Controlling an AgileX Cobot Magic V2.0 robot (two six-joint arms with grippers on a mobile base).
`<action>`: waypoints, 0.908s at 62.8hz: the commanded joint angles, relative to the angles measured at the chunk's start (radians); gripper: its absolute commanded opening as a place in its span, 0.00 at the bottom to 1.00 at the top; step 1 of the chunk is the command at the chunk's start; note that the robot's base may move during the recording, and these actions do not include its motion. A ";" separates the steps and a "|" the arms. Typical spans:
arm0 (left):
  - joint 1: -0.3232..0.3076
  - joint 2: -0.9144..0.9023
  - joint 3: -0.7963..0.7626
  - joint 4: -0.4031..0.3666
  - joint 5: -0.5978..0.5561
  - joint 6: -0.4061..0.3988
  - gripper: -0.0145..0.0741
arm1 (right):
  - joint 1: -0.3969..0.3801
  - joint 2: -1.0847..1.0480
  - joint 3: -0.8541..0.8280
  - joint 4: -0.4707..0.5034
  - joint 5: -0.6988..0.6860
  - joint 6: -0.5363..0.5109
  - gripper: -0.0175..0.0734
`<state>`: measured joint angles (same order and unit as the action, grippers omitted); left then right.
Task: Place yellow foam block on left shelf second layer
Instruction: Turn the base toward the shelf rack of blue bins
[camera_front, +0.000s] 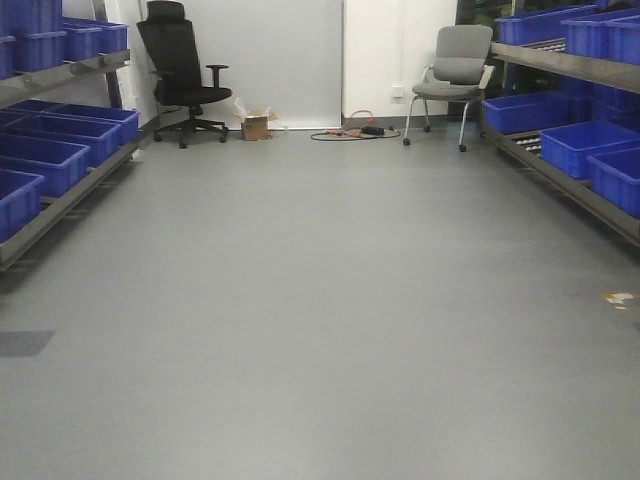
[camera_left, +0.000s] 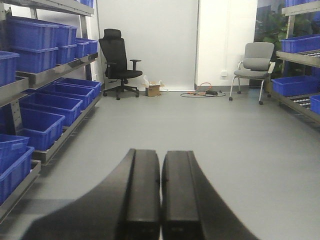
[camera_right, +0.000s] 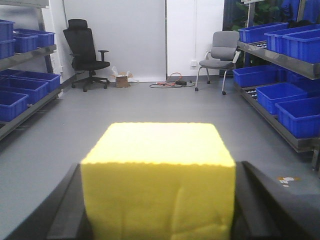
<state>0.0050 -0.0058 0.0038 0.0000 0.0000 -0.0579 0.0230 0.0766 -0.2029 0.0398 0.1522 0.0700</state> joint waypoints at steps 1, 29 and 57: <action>-0.005 -0.018 0.027 -0.006 -0.081 -0.003 0.30 | -0.007 0.012 -0.028 0.003 -0.096 -0.008 0.75; -0.005 -0.018 0.027 -0.006 -0.081 -0.003 0.30 | -0.007 0.012 -0.028 0.003 -0.096 -0.008 0.75; -0.005 -0.018 0.027 -0.006 -0.081 -0.003 0.30 | -0.007 0.012 -0.028 0.003 -0.096 -0.008 0.75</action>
<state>0.0050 -0.0058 0.0038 0.0000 0.0000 -0.0579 0.0230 0.0766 -0.2029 0.0398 0.1522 0.0700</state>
